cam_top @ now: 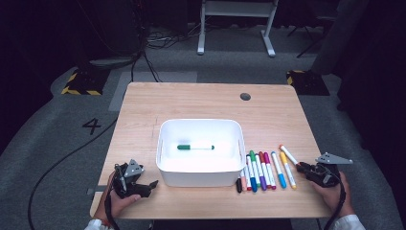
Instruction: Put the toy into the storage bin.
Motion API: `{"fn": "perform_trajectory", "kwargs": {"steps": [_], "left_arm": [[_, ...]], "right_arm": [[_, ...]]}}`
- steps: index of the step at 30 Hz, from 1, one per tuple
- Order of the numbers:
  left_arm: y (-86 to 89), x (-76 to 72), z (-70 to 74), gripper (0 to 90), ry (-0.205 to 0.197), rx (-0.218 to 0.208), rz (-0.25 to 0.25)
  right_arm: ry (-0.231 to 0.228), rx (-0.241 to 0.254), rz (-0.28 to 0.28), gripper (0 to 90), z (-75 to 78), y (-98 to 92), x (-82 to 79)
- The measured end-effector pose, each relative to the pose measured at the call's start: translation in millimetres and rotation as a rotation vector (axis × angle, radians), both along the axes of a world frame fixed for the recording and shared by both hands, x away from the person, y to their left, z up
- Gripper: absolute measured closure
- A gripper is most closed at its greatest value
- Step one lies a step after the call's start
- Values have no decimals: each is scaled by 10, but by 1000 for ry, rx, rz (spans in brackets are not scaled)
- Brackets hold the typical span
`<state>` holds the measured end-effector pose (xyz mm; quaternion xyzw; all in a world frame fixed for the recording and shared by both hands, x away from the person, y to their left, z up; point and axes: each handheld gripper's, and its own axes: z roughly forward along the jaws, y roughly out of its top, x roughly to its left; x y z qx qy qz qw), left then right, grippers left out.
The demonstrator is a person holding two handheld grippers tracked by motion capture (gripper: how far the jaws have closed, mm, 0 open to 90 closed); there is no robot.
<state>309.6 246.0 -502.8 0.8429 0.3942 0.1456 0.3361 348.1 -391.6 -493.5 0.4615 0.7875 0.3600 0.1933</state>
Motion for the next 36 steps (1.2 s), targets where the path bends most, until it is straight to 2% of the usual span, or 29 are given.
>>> {"fn": "perform_trajectory", "kwargs": {"steps": [1, 7, 16, 17, 18, 19, 21, 23, 24, 25, 27, 36], "left_arm": [[0, 0, 0, 153, 0, 0, 0], [0, 0, 0, 153, 0, 0, 0], [0, 0, 0, 153, 0, 0, 0], [0, 0, 0, 153, 0, 0, 0], [0, 0, 0, 153, 0, 0, 0], [0, 0, 0, 153, 1, 0, 0], [0, 0, 0, 153, 0, 0, 0], [0, 0, 0, 153, -1, 1, 0], [0, 0, 0, 153, -1, 1, 0], [0, 0, 0, 153, 0, 0, 0], [0, 0, 0, 153, 0, 0, 0], [0, 0, 0, 153, 0, 0, 0]], "right_arm": [[-4, -14, 6, 753, 0, -3, 2], [-14, -13, -1, 753, 24, -25, 6], [-42, 11, 7, 753, 127, -14, 10], [-57, 24, 18, 753, 193, 9, 9], [-57, 24, 18, 753, 193, 9, 9], [-73, 32, 32, 753, 280, 53, 4], [-85, 31, 44, 753, 326, 72, 6], [-116, 34, 73, 753, 469, 148, 15], [-116, 34, 73, 753, 469, 148, 15], [-139, 46, 98, 753, 593, 216, 31], [-166, 54, 121, 753, 700, 293, 49], [-235, 46, 273, 753, 1168, 740, 116]]}}
